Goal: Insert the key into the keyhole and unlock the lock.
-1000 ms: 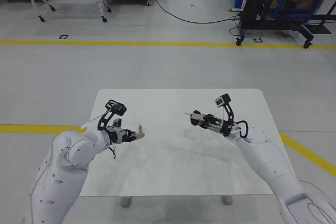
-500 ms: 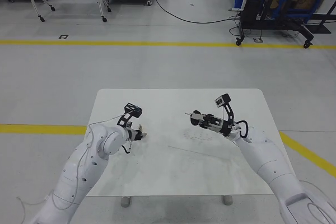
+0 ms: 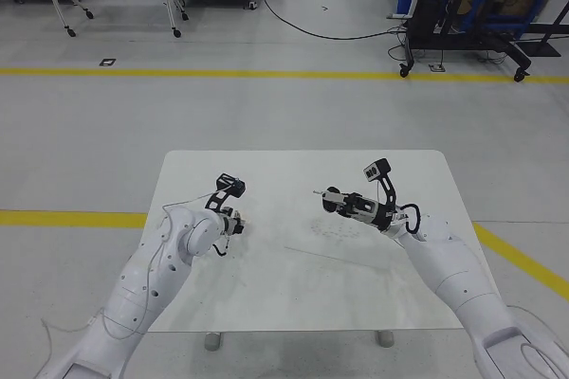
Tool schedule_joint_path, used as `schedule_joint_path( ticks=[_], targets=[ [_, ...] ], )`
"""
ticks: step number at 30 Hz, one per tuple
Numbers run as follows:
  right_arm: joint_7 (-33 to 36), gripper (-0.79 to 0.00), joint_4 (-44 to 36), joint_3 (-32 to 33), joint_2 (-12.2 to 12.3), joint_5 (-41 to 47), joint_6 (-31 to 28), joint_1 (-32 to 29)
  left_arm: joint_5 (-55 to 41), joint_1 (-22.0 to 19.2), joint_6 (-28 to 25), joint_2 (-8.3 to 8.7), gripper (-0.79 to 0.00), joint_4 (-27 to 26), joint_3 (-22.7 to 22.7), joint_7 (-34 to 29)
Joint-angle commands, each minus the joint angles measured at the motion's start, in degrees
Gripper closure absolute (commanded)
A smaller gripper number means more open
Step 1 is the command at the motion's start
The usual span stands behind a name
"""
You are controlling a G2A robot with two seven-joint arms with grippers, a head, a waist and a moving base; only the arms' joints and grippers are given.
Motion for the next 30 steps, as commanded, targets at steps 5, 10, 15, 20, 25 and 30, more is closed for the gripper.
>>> schedule_joint_path(
  ticks=[5, 10, 15, 20, 25, 30],
  targets=[
    [0.00, 0.000, 0.00, 0.00, 0.00, 0.00, 0.00, 0.00, 1.15, -1.26, 0.99, -0.66, 0.000, 2.03, 1.45, 0.27],
    [0.00, 0.000, 0.00, 0.00, 0.00, 0.00, 0.00, 0.00, 2.18, -1.23, 1.49, -0.78, 0.000, 1.70, 1.40, 0.49],
    [0.00, 0.000, 0.00, 0.00, 0.00, 0.00, 0.00, 0.00, 2.80, -0.67, 1.25, -0.70, 0.000, 1.87, 0.82, 0.38],
    [0.00, 0.000, 0.00, 0.00, 0.00, 0.00, 0.00, 0.00, 2.41, -0.45, 0.91, -0.78, 0.000, 1.94, 0.37, 0.50],
    [0.00, 0.000, 0.00, 0.00, 0.00, 0.00, 0.00, 0.00, 2.21, -0.23, 0.53, -0.86, 0.000, 1.80, 0.08, 0.54],
    [0.00, 0.000, 0.00, 0.00, 0.00, 0.00, 0.00, 0.00, 2.09, -0.18, 0.15, -0.99, -0.148, 2.16, -0.06, 0.86]
  ],
)
